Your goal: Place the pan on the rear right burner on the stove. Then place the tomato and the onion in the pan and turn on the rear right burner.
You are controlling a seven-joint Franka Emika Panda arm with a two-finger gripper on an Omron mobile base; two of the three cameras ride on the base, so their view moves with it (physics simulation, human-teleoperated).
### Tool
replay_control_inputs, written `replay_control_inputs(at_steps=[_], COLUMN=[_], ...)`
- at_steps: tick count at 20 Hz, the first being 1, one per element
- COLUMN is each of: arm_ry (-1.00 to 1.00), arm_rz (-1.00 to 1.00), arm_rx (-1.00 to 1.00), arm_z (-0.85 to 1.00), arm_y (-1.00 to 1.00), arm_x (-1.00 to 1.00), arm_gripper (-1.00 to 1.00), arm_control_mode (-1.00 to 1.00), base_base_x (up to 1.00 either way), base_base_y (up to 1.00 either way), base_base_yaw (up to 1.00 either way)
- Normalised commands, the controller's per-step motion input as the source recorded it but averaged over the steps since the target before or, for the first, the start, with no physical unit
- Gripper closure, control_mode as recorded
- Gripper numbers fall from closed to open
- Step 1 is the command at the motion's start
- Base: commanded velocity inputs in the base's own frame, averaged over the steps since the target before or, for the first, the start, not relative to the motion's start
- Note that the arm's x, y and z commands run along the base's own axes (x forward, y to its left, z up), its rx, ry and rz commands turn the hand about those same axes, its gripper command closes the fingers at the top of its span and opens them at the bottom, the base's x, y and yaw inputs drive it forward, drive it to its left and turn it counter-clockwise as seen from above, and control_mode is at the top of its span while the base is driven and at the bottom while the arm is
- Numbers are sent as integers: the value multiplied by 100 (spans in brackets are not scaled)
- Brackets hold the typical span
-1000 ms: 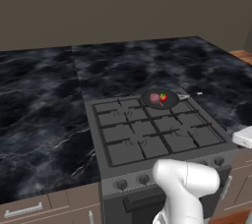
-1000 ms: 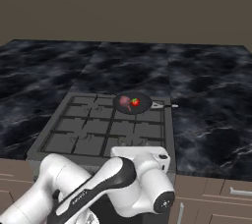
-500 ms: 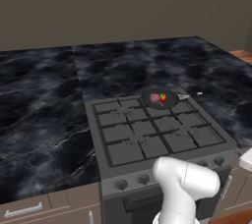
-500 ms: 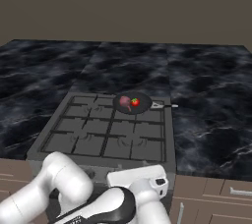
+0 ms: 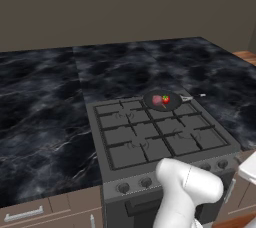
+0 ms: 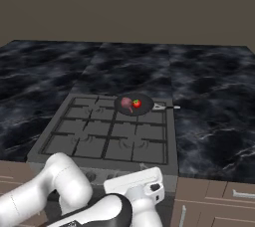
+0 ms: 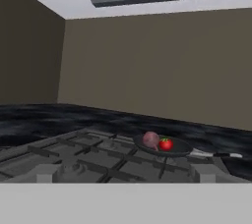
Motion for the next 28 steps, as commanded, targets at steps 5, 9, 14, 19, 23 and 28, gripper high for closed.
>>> replay_control_inputs(at_steps=[5,9,14,19,23,28], arm_ry=[-4,0,0,0,0,5], arm_rz=[0,0,0,0,0,0], arm_rx=[-7,-4,-1,0,0,0], arm_z=[-18,-23,-21,-16,-15,-17], arm_y=[0,0,0,0,0,0], arm_x=[0,0,0,0,0,0], arm_gripper=[-100,-100,-100,-100,-100,-100], arm_control_mode=[-100,-100,-100,-100,-100,-100], base_base_x=[0,0,0,0,0,0], base_base_y=[0,0,0,0,0,0], base_base_yaw=[0,0,0,0,0,0])
